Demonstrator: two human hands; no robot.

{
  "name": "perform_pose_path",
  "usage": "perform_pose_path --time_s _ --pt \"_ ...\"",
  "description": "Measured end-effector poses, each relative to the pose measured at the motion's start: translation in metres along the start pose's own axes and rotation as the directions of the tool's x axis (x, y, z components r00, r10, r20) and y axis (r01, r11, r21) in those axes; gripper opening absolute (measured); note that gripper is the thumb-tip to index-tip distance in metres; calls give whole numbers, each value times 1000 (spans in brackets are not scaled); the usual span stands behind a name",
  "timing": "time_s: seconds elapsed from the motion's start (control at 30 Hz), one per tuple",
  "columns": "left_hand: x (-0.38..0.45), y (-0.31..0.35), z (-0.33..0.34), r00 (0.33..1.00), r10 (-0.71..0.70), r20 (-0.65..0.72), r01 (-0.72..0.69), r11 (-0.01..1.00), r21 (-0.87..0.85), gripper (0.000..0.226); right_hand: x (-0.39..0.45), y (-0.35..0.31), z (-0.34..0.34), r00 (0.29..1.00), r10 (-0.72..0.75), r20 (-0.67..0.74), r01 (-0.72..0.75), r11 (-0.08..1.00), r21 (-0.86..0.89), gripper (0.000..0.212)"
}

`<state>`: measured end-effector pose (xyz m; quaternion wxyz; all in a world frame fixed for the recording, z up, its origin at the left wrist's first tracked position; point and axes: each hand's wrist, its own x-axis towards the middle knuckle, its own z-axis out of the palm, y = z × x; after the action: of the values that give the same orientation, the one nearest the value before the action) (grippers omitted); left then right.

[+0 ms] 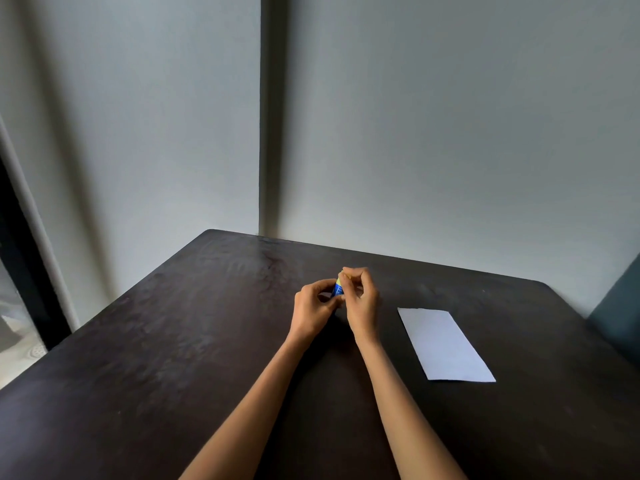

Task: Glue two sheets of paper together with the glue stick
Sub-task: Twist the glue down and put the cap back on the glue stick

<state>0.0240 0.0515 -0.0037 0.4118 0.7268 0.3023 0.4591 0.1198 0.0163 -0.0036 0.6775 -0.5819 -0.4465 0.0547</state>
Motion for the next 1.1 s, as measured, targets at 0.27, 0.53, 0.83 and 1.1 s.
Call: perform_pose_path --time_s 0.27,0.53,0.83,1.1 --pt "1 -3 2 998 -47 33 52 984 -170 19 -9 -3 -12 991 41 126 -33 997 -66 39" --pt "3 -8 4 993 -106 43 113 974 -199 22 -7 2 -12 976 138 166 -109 979 -174 27" --pt "0 -7 2 993 -96 62 101 992 -80 49 -9 -3 -15 986 122 118 -107 986 -124 35" --pt "-36 7 -10 980 -197 -42 197 980 -3 50 -33 -22 -31 996 88 -28 -93 953 -288 37"
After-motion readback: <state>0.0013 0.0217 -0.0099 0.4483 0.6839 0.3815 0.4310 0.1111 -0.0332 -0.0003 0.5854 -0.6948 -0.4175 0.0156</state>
